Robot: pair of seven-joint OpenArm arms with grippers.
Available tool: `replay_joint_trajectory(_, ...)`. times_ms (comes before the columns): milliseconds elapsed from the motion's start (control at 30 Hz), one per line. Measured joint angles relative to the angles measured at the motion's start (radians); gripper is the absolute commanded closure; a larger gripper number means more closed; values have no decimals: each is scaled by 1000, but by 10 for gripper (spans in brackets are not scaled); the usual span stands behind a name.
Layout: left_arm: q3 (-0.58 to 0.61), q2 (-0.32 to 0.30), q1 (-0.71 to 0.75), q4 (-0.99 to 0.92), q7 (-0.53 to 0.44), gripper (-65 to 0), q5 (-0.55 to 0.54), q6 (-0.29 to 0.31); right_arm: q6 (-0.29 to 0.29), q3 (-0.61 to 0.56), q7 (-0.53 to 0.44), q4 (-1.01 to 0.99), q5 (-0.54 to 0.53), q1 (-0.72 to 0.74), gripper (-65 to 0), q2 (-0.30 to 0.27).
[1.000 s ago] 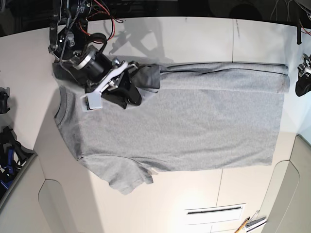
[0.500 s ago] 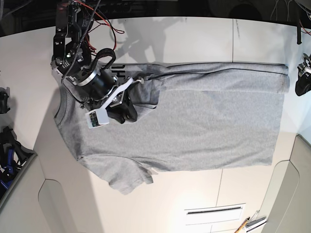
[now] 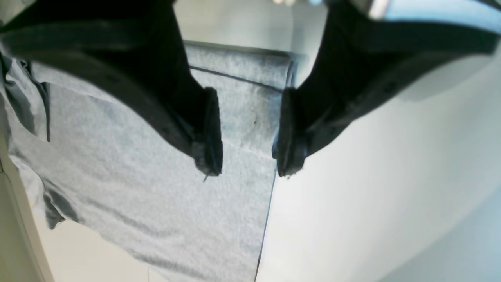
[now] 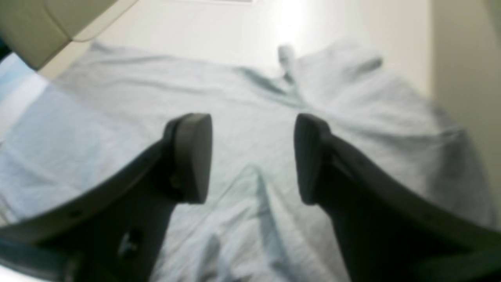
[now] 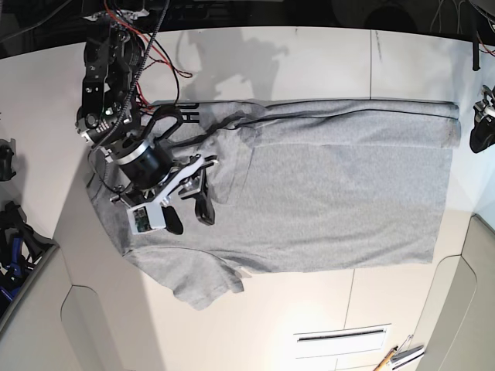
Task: Fold the T-shirt properly
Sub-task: 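Grasp the sleeve with the right gripper and drag it toward the collar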
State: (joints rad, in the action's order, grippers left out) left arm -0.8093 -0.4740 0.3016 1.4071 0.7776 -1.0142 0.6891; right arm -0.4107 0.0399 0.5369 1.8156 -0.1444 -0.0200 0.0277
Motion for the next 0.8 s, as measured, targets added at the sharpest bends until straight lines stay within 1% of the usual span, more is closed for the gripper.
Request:
replay_joint_trajectory(33, 0, 0, 0, 0, 0, -267, -1, 0, 0, 0, 18, 0, 2, 9, -308, -5)
replay_joint_trajectory(67, 0, 0, 0, 0, 0, -267, 0, 0, 0, 0, 47, 0, -5, 16, -259, -12)
replay_joint_trajectory(133, 0, 0, 0, 0, 0, -267, 0, 0, 0, 0, 140, 0, -45, 23, -116, -17)
replay_joint_trajectory(167, 0, 0, 0, 0, 0, -267, 0, 0, 0, 0, 180, 0, -62, 23, -61, -19)
replay_joint_trajectory(200, 0, 0, 0, 0, 0, -267, 0, 0, 0, 0, 230, 0, -83, 23, -21, -19)
replay_joint_trajectory(233, 0, 0, 0, 0, 0, -267, 0, 0, -1, 0, 280, 0, -88, 23, 0, -19)
replay_joint_trajectory(300, 0, 0, 0, 0, 0, -267, 0, 0, -1, 0, 382, 8, -82, 17, 0, -19)
replay_joint_trajectory(367, 0, 0, 0, 0, 0, -266, 0, 0, -4, -1, 439, 44, -82, -7, 0, -34)
replay_joint_trajectory(400, 0, 0, 0, 0, 0, -266, 0, 0, -1, -1, 446, 67, -68, -24, 0, -45)
replay_joint_trajectory(467, 0, 0, 0, 0, 0, -266, 0, 0, -3, -1, 449, 111, -1, -57, 0, -72)
replay_joint_trajectory(533, 0, 0, 0, 0, 0, -266, 0, 0, 41, -1, 452, 146, 75, -83, 0, -96)
replay_joint_trajectory(600, 0, 0, 0, 0, 0, -266, 0, 0, 72, -1, 452, 153, 121, -97, 0, -115)
replay_joint_trajectory(667, 0, 0, 0, 0, 0, -266, 0, 0, 71, -1, 452, 153, 117, -117, 0, -140)
replay_joint_trajectory(700, 0, 0, 0, 0, 0, -266, -1, 0, 64, -1, 453, 153, 92, -131, 0, -149)
replay_joint_trajectory(733, 0, 0, 0, 0, 0, -266, -5, 0, 50, -1, 462, 152, 73, -145, 0, -158)
replay_joint_trajectory(767, 0, 0, 0, 0, 0, -266, -16, 0, 23, -1, 468, 151, 49, -156, 0, -166)
replay_joint_trajectory(800, 0, 0, 0, 0, 0, -266, -22, 0, 14, -1, 468, 147, 37, -163, 0, -169)
